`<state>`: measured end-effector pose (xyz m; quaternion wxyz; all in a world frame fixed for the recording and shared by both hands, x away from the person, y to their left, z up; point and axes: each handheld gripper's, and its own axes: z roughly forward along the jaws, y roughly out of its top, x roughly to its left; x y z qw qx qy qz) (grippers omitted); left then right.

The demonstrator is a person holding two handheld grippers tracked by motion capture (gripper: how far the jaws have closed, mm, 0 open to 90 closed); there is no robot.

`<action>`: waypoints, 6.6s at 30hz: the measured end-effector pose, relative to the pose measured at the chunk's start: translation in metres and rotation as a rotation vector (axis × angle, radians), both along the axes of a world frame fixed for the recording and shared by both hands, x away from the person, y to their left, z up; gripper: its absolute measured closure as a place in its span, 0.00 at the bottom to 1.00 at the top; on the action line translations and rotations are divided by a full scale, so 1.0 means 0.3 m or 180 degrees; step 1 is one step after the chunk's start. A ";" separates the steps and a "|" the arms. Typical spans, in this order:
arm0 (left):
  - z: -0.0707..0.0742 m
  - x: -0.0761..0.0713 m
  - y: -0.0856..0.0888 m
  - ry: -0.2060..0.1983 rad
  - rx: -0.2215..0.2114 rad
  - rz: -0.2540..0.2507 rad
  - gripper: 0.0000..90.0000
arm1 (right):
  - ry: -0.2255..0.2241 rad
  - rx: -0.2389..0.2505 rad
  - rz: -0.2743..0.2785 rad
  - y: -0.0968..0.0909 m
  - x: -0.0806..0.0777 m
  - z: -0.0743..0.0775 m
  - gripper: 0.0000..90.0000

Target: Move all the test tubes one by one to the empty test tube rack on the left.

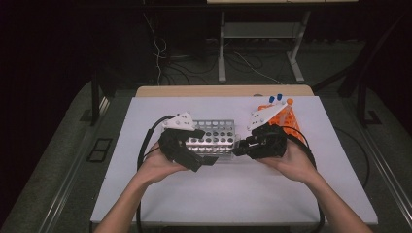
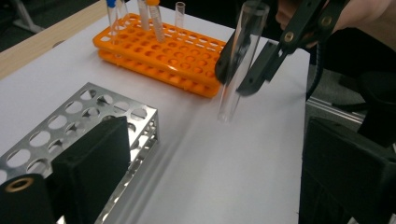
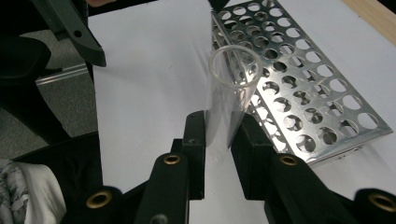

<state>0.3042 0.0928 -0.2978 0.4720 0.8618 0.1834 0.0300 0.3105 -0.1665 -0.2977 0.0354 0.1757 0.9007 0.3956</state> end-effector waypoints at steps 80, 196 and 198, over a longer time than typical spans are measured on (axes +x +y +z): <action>0.125 0.229 -0.134 0.0057 0.0536 -0.0435 0.83 | 0.0291 0.0332 -0.0550 -0.158 -0.050 -0.129 0.00; -0.019 0.417 -0.154 0.0332 0.0246 0.0164 0.10 | 0.0375 0.0367 -0.1268 -0.516 -0.006 -0.213 0.00; -0.013 0.398 -0.142 0.0312 0.0267 0.0204 0.02 | 0.0370 0.0354 -0.1284 -0.522 0.008 -0.211 0.00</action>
